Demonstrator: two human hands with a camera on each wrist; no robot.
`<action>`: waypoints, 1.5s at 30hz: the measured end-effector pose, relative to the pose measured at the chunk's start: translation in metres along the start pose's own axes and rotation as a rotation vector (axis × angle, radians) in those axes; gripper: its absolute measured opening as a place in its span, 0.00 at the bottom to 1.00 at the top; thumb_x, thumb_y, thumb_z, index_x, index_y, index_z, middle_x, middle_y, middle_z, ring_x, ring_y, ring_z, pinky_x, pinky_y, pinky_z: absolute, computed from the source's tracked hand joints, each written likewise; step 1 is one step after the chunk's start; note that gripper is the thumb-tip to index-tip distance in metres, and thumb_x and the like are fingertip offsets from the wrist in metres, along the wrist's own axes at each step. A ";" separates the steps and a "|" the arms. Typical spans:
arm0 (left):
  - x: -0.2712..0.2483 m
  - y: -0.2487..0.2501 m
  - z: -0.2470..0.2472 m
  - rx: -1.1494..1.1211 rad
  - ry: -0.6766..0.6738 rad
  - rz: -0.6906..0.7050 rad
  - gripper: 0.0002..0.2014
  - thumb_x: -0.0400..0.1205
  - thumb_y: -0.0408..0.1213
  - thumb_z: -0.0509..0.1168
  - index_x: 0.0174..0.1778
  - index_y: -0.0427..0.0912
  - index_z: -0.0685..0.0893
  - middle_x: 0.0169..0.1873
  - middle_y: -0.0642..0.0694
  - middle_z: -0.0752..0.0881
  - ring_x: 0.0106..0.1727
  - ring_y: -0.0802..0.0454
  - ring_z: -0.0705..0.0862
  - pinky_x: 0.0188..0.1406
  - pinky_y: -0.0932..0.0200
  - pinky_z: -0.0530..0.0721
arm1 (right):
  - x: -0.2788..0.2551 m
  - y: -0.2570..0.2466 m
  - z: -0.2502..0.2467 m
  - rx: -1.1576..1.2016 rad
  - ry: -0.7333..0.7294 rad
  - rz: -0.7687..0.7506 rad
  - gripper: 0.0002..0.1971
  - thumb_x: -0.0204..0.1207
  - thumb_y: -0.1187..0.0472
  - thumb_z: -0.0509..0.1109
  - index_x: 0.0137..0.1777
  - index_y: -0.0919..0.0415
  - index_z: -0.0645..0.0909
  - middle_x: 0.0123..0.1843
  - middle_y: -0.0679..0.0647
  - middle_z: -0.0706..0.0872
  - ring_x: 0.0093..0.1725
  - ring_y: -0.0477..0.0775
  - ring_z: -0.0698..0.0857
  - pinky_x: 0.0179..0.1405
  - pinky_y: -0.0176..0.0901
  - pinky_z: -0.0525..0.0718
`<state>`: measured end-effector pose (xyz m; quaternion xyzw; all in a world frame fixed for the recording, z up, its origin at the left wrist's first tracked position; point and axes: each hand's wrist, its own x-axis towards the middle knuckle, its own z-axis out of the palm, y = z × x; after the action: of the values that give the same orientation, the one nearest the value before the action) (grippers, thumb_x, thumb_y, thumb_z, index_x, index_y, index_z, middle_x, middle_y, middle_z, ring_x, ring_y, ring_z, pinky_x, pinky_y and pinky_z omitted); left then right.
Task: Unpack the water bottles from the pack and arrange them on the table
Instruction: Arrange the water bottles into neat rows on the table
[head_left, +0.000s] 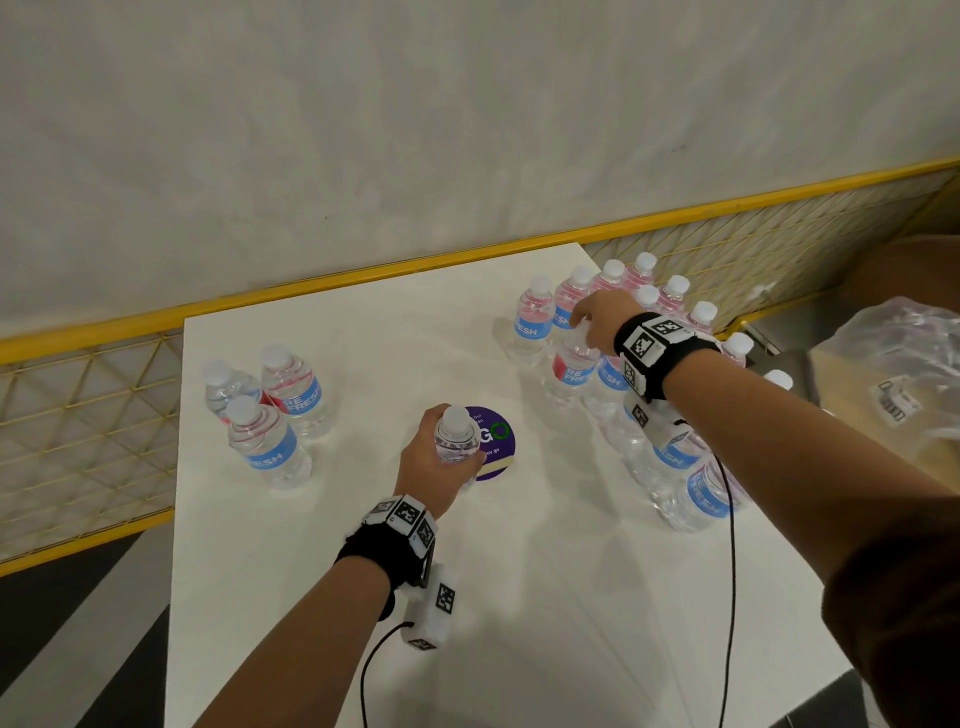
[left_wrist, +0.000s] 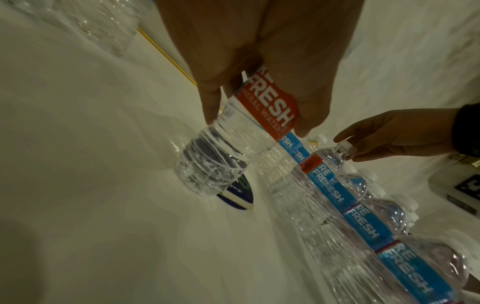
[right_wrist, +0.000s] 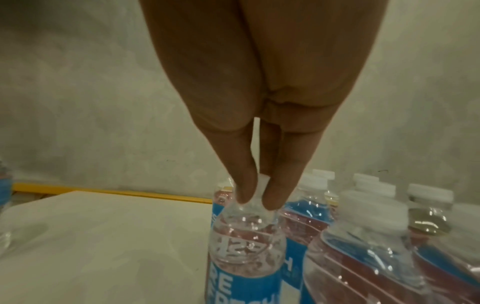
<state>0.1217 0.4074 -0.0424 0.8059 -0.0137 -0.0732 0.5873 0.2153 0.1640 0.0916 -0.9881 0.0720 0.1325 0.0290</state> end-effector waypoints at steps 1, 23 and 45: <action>0.000 -0.001 0.000 -0.002 0.002 -0.003 0.29 0.70 0.35 0.78 0.64 0.52 0.73 0.52 0.52 0.85 0.53 0.53 0.84 0.54 0.64 0.80 | 0.001 0.000 0.000 -0.005 0.007 0.007 0.21 0.77 0.70 0.66 0.69 0.58 0.78 0.68 0.59 0.80 0.66 0.61 0.80 0.62 0.45 0.78; 0.001 -0.002 -0.002 -0.038 -0.049 0.002 0.33 0.63 0.44 0.79 0.61 0.60 0.71 0.56 0.53 0.84 0.58 0.54 0.84 0.56 0.64 0.81 | 0.029 -0.014 0.009 0.100 0.132 0.143 0.16 0.78 0.58 0.68 0.59 0.68 0.77 0.39 0.58 0.77 0.45 0.60 0.80 0.41 0.41 0.72; 0.020 -0.024 -0.130 0.079 0.896 -0.175 0.28 0.74 0.40 0.75 0.68 0.36 0.76 0.62 0.31 0.77 0.63 0.34 0.78 0.64 0.45 0.77 | -0.090 -0.099 0.045 0.122 -0.127 -0.414 0.14 0.78 0.56 0.66 0.62 0.59 0.80 0.57 0.59 0.84 0.57 0.59 0.82 0.44 0.41 0.73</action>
<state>0.1572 0.5356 -0.0281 0.7779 0.3072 0.2338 0.4958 0.1325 0.2772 0.0760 -0.9679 -0.1264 0.1812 0.1197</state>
